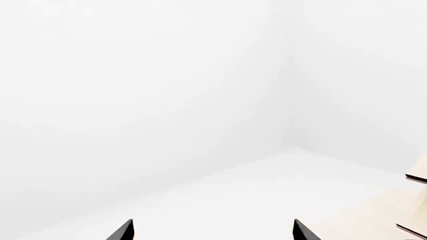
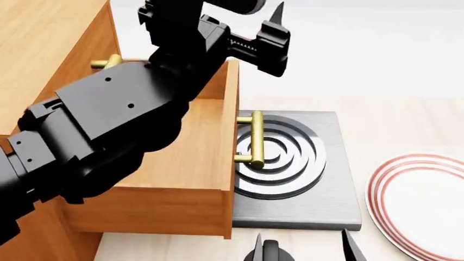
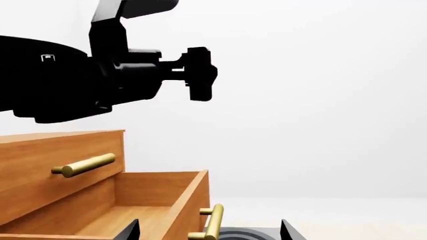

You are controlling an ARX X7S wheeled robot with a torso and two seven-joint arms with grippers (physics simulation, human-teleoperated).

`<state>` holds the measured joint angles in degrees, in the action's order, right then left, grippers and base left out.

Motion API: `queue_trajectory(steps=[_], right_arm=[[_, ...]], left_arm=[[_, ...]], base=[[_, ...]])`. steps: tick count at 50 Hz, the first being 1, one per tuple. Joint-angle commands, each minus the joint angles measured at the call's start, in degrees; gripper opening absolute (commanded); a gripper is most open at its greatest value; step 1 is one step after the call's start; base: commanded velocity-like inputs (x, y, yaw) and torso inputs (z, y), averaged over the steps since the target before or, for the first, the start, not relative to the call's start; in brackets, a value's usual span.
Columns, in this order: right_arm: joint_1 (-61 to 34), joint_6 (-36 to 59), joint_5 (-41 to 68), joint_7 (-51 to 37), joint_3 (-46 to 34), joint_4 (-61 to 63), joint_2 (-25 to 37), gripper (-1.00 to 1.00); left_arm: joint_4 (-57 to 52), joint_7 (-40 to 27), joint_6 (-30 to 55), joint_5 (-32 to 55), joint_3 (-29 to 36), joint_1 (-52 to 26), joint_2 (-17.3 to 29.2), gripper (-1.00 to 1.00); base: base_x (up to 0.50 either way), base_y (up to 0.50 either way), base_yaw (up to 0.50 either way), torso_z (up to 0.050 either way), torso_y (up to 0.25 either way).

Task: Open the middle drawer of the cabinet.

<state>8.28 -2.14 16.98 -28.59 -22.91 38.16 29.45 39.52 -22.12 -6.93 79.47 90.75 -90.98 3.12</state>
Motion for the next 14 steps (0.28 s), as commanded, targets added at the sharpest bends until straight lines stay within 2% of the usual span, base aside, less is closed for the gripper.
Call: queue_trajectory(steps=[1, 9, 14], right_arm=[[-0.19, 0.07, -0.08, -0.06, -0.22, -0.07, 0.04, 1.0], [-0.22, -0.02, -0.19, -0.13, -0.38, -0.22, 0.02, 1.0], [-0.24, 0.2, -0.49, -0.25, -0.62, -0.04, 0.01, 1.0]], left_arm=[[-12.81, -5.35, -1.48, -4.35, 1.55, -0.93, 6.33, 1.0], [-26.53, -12.79, -2.24, -8.14, 2.36, -2.99, 14.52, 1.0], [-30.2, -14.92, -2.38, -8.6, 2.11, -3.35, 17.17, 1.0]], base=[[0.0, 0.0, 0.0, 0.0, 0.0], [0.0, 0.0, 0.0, 0.0, 0.0], [0.0, 0.0, 0.0, 0.0, 0.0]])
